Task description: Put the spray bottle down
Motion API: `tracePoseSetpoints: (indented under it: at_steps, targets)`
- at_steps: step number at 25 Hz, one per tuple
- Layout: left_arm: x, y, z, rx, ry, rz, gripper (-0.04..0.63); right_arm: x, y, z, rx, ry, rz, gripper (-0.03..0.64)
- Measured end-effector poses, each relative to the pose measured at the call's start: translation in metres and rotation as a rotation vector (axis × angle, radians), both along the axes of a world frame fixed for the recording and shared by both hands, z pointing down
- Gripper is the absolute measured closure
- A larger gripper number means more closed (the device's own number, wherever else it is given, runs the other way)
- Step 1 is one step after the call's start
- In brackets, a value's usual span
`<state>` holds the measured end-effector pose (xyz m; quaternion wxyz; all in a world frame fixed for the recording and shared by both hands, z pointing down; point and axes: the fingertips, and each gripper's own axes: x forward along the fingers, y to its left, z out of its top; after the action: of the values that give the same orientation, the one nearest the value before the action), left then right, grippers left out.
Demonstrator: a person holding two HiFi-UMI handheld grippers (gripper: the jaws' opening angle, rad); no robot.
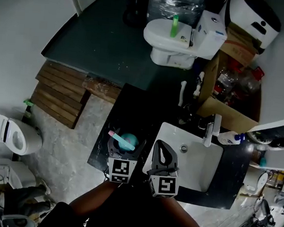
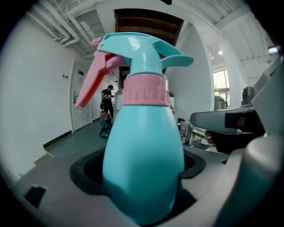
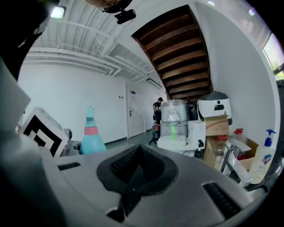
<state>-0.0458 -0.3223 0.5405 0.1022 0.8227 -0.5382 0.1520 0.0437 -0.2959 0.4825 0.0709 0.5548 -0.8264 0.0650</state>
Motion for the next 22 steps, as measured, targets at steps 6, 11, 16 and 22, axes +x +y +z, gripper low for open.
tracePoseSetpoints:
  at_steps: [6,11,16,22]
  targets:
    - [0.004,-0.009,0.023,-0.006,-0.022,-0.011,0.167,0.009,-0.012,0.014,-0.044,-0.037,-0.002,0.601]
    - [0.01,-0.017,0.058,-0.062,-0.046,0.001,0.167,0.012,-0.017,0.023,-0.064,-0.035,-0.015,0.601]
    - [0.017,-0.025,0.079,-0.08,-0.058,0.005,0.167,0.009,-0.018,0.03,-0.092,-0.036,-0.034,0.601]
    - [0.02,-0.032,0.104,-0.107,-0.07,-0.005,0.167,0.021,-0.022,0.043,-0.119,-0.014,-0.031,0.601]
